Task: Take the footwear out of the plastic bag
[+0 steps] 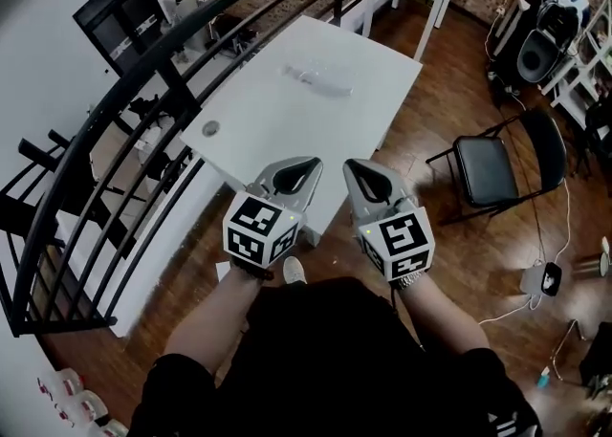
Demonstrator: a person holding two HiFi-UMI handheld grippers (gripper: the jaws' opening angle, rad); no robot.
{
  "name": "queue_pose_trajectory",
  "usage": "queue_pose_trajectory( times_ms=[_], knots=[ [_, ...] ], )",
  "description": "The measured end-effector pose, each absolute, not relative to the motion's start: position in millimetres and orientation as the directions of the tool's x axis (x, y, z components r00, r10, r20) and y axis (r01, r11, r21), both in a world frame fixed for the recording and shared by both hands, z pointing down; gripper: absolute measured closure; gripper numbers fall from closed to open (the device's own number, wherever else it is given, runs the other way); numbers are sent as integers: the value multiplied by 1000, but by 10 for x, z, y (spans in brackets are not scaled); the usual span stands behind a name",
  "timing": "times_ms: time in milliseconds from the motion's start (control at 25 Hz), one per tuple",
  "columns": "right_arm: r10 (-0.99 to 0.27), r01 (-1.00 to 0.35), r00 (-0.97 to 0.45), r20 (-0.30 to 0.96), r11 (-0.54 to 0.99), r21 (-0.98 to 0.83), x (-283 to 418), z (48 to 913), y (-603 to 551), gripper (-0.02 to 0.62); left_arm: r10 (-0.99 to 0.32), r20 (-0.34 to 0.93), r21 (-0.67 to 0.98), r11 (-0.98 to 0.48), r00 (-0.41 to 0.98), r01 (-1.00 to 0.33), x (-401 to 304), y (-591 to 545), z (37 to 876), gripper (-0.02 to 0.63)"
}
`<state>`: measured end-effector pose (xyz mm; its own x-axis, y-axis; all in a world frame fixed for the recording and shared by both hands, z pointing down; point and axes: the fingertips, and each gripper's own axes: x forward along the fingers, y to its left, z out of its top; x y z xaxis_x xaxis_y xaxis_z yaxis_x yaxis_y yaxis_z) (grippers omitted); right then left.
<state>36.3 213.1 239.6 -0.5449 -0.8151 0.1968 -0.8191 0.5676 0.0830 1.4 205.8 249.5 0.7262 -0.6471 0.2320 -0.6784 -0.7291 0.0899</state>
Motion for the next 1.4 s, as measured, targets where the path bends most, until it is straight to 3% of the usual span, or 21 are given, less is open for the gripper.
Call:
queue_pose_trajectory(
  times_ms=[760,1400],
  knots=[
    [-817,-836,-487,309,539,105,-135,2525,1044,606,-606,265,170,-736,750,-655,-599,1000,2615,592],
    [-681,-765,-602,417,642,-56,282,3322,-368,554,-636,483,181,-600,601,-780,-256,-209,3307,592]
  ],
)
